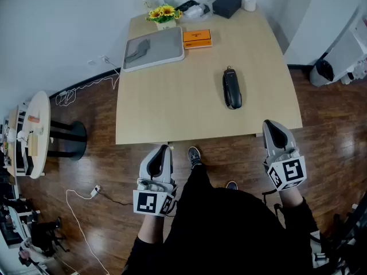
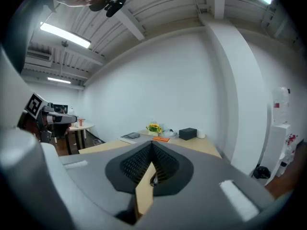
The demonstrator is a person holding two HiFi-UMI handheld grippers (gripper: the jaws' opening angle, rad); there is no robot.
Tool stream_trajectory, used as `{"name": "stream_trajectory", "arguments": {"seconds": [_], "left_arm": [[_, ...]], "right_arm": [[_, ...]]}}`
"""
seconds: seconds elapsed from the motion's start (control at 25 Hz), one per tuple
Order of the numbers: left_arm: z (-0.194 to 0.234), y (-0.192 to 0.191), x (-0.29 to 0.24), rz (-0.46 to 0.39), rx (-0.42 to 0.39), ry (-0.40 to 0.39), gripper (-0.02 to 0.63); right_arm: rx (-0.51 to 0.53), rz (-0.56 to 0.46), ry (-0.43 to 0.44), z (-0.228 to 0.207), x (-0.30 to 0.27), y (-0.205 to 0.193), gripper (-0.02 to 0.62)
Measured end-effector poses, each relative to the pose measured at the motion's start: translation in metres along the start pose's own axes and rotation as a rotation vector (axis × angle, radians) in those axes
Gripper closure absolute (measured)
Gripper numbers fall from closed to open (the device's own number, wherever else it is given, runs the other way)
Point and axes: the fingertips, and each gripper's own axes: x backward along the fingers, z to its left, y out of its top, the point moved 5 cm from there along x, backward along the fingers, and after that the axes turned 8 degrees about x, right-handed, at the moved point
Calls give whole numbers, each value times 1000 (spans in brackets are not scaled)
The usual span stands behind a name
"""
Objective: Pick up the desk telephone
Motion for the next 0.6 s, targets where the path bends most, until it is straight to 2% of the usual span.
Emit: {"name": "stream_trajectory", "arguments": {"seconds": [0.28,0.44,0.52,0.6], "left_arm": [[99,36,-83,18,8,-142,606],[134,39,-116,58,19,-194,601],[146,39,-126,75,32,-188,572],[155,38,-135,94,38,-170,511]], "right_arm": [[-14,95,-122,4,-117,14,590],[-33,254,-169,-6,-173,-12,503],[-61,358,-178,-10,-197,-38,446],[-96,463,-168,-12,-218,-69,389]]}}
